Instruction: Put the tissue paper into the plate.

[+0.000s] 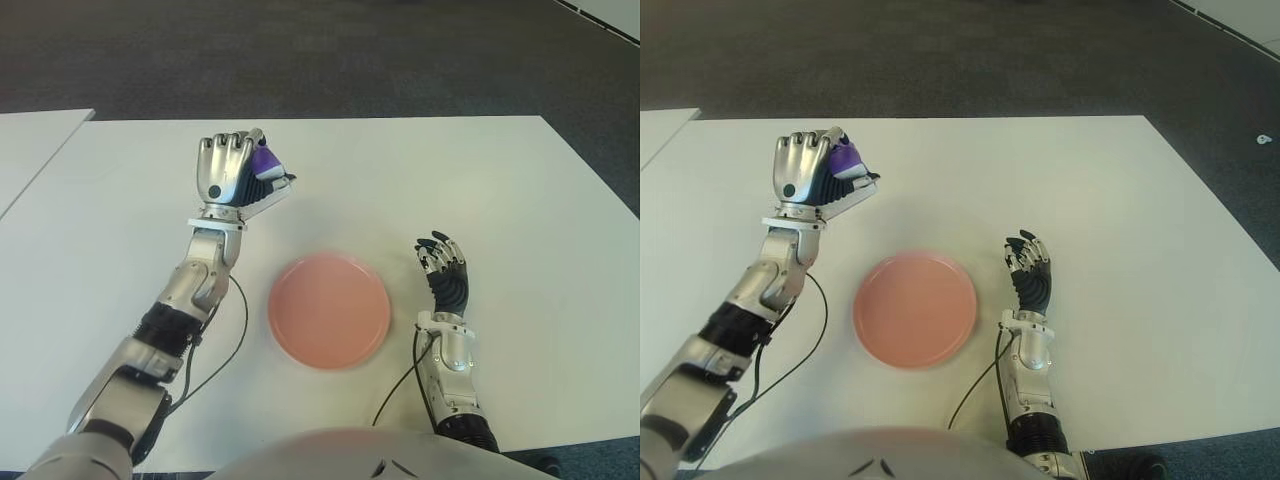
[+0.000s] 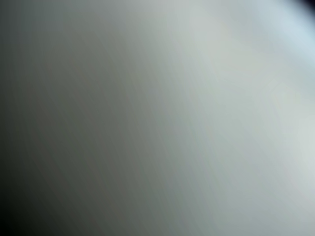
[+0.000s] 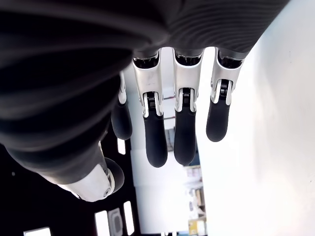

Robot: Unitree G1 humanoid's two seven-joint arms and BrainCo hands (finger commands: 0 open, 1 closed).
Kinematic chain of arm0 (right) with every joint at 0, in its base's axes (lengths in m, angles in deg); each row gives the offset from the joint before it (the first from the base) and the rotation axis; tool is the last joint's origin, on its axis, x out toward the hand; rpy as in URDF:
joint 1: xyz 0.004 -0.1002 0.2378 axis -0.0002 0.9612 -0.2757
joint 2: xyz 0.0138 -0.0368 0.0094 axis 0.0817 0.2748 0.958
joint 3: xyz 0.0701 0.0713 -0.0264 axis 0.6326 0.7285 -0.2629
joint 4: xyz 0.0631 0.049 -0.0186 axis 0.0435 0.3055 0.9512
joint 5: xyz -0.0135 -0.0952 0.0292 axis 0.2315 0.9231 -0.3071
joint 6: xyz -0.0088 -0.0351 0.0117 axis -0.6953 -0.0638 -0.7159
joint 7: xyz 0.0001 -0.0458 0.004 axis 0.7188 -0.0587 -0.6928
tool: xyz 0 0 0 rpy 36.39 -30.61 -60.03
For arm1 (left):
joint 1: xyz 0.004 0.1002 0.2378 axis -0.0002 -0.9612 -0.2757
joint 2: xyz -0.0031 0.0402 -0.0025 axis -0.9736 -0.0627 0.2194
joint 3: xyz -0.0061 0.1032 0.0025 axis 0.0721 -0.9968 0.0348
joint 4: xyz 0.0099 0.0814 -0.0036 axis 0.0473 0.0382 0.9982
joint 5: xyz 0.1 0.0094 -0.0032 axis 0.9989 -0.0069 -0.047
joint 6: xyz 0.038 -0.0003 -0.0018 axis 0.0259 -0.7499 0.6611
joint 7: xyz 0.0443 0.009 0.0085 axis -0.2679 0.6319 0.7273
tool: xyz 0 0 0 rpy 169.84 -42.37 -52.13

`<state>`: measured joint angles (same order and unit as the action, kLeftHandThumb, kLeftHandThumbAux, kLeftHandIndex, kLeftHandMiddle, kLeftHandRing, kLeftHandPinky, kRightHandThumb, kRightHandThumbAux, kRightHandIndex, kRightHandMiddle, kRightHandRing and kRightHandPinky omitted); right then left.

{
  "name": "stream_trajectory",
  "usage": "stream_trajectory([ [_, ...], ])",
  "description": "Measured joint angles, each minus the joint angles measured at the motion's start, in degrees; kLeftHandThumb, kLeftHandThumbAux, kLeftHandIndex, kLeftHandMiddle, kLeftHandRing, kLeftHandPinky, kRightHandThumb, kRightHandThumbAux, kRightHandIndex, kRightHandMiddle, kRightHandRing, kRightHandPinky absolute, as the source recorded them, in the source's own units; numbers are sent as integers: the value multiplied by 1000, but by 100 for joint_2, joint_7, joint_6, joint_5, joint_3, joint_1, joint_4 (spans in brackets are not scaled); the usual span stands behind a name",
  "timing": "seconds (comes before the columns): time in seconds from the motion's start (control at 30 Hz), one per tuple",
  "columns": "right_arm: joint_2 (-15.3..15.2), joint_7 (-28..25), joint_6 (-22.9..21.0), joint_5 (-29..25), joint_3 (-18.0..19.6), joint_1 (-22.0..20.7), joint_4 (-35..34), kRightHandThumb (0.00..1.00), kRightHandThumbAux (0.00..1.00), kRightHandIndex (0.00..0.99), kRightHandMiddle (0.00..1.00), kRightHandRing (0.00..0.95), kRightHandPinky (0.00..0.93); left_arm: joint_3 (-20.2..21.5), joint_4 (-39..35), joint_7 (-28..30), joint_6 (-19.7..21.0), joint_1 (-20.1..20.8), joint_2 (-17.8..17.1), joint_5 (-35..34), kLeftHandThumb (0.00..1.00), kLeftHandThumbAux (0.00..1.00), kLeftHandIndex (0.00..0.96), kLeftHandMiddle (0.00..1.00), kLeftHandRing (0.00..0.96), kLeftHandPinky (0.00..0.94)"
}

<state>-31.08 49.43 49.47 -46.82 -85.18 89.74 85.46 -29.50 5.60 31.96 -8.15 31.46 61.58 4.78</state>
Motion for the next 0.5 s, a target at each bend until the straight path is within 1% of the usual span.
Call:
stream_trajectory([
  [0.13, 2, 36, 6, 16, -14, -4, 10, 349, 742, 243, 405, 375, 315, -51, -589, 203, 56, -345, 103, 245, 753, 692, 444, 920, 903, 888],
  [0.2, 2, 55, 6, 21, -33, -10, 17, 345, 735, 239, 403, 374, 317, -145, -877, 256, 118, -553, 181, 419, 753, 692, 444, 919, 903, 887],
  [0.3, 3, 89, 6, 28, -48, -13, 22, 344, 727, 241, 400, 373, 316, -348, -1264, 257, 202, -967, 397, 720, 753, 692, 444, 914, 901, 883],
  [0.4, 5, 134, 6, 29, -68, -17, 28, 358, 725, 245, 398, 369, 310, -618, -1454, 256, 216, -1433, 617, 946, 754, 692, 444, 910, 898, 881],
  [0.5, 6, 182, 6, 29, -81, -21, 31, 366, 724, 244, 397, 366, 304, -773, -1464, 256, 128, -1808, 745, 999, 754, 691, 444, 906, 894, 879],
])
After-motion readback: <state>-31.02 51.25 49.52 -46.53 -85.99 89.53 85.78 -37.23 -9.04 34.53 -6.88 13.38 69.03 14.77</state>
